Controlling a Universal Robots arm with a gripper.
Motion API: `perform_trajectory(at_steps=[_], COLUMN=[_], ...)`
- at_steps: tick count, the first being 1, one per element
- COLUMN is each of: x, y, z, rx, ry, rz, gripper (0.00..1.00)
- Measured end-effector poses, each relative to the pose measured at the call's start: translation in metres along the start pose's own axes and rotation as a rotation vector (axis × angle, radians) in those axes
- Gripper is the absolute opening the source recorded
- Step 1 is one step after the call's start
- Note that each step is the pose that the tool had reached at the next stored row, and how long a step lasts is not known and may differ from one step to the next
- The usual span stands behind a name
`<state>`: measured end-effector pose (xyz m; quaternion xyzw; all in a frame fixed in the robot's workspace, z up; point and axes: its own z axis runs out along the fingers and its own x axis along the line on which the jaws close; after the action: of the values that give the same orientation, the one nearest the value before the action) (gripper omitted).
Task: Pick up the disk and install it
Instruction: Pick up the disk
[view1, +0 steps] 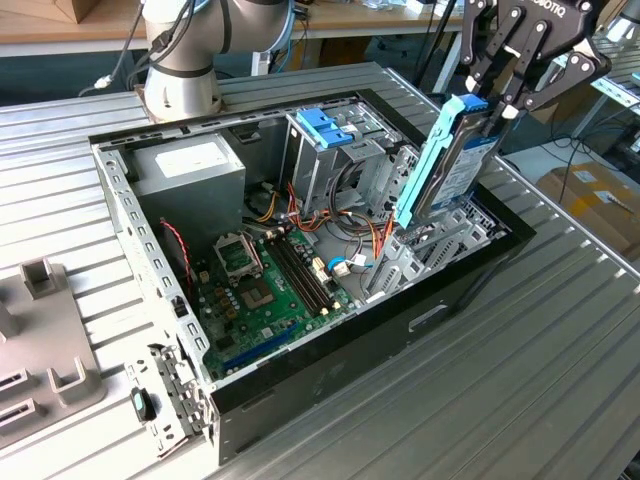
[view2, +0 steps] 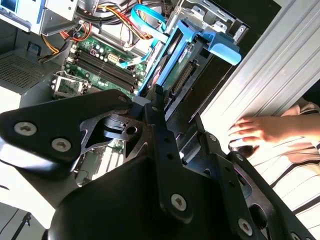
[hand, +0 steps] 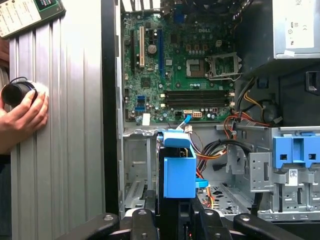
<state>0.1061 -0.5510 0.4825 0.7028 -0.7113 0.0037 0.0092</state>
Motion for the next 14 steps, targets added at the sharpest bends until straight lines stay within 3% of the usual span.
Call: perform_trajectory(at_steps=[7,14], x=[0.0019,0.0024], y=[-0.0016,-0.0031], z=[0.0004,0.0066], rx=[-0.0001,0.0000], ry=[-0.0001,0.0000], rz=[0.000,0.000], gripper=[0.35,0.35])
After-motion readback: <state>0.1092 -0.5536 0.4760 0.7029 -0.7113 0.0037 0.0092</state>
